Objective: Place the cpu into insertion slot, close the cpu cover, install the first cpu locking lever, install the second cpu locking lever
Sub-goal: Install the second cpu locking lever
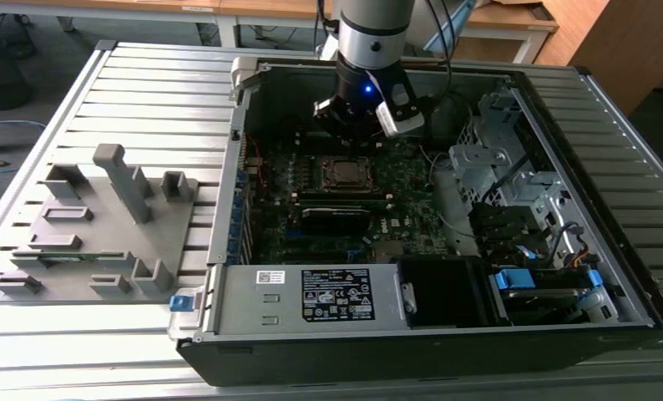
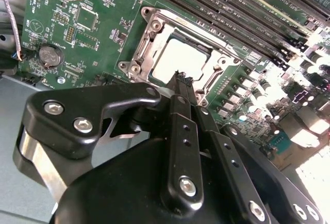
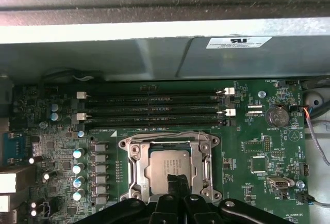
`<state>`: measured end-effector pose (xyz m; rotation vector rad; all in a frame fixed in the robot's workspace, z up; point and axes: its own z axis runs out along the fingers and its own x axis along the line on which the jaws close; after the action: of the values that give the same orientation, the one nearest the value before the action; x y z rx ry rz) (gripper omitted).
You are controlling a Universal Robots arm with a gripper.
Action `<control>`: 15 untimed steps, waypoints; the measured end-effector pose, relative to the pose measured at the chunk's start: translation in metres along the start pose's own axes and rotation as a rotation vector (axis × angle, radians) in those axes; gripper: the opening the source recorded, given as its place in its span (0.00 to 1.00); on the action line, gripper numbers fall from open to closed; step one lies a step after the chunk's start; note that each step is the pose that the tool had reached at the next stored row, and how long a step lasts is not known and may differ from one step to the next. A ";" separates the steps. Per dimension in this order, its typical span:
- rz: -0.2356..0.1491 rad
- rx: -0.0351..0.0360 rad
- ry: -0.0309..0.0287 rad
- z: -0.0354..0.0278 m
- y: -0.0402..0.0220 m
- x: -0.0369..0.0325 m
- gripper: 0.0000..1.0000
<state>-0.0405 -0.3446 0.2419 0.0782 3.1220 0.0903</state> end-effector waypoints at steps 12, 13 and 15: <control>0.000 -0.0002 -0.0001 -0.0012 -0.0011 -0.0001 0.11; 0.000 -0.0002 -0.0001 -0.0012 -0.0014 -0.0001 0.11; 0.000 -0.0001 -0.0001 -0.0013 -0.0014 -0.0001 0.11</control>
<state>-0.0405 -0.3461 0.2431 0.0783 3.1219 0.0905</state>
